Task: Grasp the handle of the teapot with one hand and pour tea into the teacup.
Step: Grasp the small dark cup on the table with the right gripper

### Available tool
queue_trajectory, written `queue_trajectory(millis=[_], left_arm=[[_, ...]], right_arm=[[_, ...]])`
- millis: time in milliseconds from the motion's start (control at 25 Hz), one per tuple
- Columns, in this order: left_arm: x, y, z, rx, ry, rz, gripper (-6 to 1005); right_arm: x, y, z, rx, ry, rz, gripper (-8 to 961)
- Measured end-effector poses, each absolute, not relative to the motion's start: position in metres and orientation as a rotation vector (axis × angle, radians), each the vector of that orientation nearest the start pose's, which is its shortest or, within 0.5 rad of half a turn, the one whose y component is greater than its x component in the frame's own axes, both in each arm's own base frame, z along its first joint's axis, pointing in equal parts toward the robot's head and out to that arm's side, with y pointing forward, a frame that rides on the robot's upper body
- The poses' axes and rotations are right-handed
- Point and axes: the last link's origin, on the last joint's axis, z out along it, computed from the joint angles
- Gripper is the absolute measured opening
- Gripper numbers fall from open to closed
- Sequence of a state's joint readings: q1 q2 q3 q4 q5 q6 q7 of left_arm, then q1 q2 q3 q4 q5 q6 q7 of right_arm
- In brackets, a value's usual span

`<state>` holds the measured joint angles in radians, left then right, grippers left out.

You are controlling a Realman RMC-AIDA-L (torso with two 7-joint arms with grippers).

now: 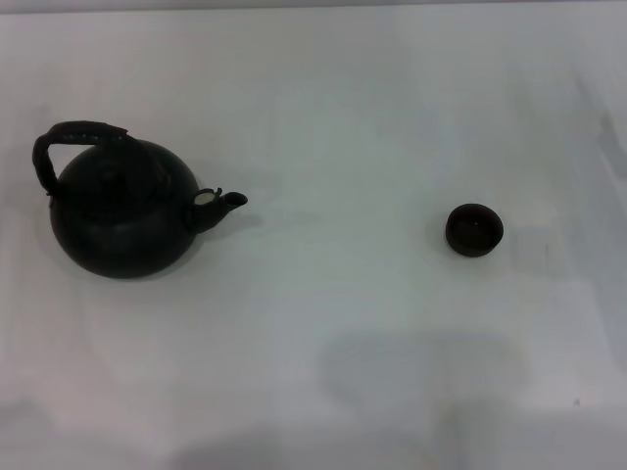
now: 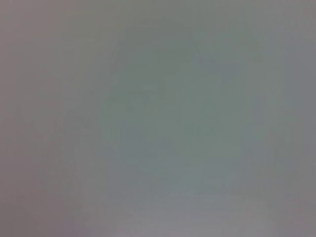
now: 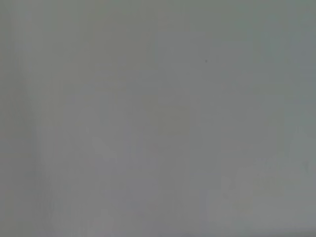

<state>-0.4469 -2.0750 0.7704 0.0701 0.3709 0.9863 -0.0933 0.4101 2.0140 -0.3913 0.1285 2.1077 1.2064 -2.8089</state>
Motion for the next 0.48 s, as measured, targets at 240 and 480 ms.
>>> queue_trajectory(millis=[240,480], left_arm=[[-0.395,0.334,0.036,-1.334,-0.686,-0.408,701],[-0.391,0.340,0.034,-1.335,-0.700,-0.419,699]], right_arm=[[0.383,0.298,0.009,-1.526,0.743,0.658,845],[0.382,0.304,0.015,-1.525,0.713,0.653,846]])
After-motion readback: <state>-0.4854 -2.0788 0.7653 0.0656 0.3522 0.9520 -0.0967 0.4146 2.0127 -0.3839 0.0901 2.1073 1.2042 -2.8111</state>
